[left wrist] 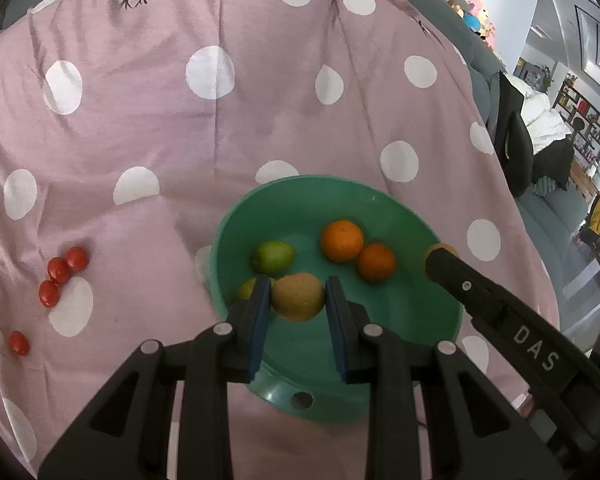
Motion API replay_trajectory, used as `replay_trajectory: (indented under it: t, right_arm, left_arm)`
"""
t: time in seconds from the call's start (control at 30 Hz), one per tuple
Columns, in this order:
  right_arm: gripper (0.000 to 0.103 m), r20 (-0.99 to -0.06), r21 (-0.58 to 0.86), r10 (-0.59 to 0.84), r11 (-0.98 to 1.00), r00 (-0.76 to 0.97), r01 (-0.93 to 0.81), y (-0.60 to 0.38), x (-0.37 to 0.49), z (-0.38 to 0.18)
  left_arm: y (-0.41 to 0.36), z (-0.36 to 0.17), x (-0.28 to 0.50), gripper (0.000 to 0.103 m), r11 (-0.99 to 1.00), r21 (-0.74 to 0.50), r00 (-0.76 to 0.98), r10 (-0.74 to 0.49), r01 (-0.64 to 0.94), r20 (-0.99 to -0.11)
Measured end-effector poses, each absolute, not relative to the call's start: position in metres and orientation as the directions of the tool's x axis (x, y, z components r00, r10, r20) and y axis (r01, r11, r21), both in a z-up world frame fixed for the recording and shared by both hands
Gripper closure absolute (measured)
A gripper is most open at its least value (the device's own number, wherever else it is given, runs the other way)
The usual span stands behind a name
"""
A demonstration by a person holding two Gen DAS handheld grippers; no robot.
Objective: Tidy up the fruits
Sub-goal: 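Move both held small fruits over the green bowl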
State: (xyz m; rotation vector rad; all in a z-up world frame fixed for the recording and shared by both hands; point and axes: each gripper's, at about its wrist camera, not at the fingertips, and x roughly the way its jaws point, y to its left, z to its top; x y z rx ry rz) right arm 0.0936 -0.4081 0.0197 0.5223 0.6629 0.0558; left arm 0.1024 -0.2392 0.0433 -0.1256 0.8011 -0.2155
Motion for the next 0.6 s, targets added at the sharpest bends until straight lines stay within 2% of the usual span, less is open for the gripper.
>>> replay_trajectory:
  t: [0.6]
  right_arm:
    - [0.074,-0.593,0.477,0.206,0.869,0.778,0.133,-0.4111,0.0975,0.0163]
  left_arm:
    - [-0.2466,0.0403,0.1016,0.076,0.968,-0.191,0.668,-0.249,0.160,-0.701]
